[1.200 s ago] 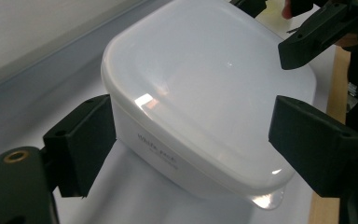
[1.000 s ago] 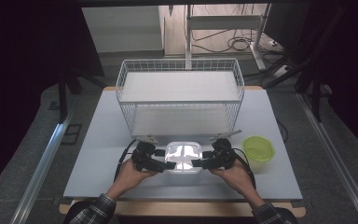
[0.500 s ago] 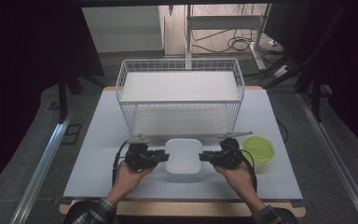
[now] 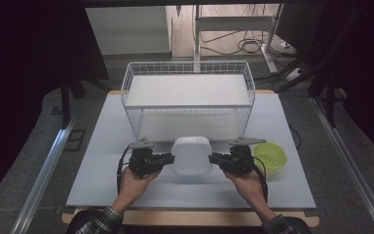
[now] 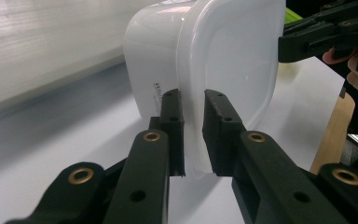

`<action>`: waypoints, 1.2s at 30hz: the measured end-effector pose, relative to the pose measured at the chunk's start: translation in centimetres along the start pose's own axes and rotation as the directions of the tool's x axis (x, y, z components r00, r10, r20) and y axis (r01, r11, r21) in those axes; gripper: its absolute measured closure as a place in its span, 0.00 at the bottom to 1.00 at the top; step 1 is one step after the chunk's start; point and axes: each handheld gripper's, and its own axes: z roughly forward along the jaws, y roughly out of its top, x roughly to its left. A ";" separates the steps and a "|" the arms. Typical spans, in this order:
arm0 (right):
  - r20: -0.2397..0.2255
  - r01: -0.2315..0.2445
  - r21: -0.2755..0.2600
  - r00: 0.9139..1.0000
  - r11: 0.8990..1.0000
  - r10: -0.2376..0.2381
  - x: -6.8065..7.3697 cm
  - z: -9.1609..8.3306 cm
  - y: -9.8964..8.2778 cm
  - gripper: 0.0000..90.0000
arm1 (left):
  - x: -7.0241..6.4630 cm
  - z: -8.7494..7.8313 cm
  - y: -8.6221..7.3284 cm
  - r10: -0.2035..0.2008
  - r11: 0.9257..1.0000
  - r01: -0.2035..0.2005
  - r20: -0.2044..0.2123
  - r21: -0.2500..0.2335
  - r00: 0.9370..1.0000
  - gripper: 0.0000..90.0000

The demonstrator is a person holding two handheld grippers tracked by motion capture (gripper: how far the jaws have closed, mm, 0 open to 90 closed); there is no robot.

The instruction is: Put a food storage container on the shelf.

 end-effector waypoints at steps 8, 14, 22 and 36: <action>-0.023 0.023 -0.035 0.999 0.999 -0.024 0.3 -0.7 1.2 0.88 | -0.4 -1.2 1.3 0.027 0.999 -0.028 -0.014 -0.031 1.000 0.88; -0.024 0.035 -0.061 0.999 0.998 -0.036 0.5 -1.1 2.3 0.88 | -0.5 -1.8 2.6 0.044 0.998 -0.045 -0.020 -0.050 0.999 0.88; -0.029 0.056 -0.092 0.998 0.994 -0.059 0.9 -1.9 4.1 0.88 | -0.9 -3.1 4.4 0.066 0.994 -0.068 -0.033 -0.080 0.997 0.88; -0.032 0.078 -0.134 0.996 0.988 -0.083 1.6 -3.4 7.3 0.88 | -1.6 -5.1 7.7 0.108 0.985 -0.114 -0.052 -0.131 0.993 0.88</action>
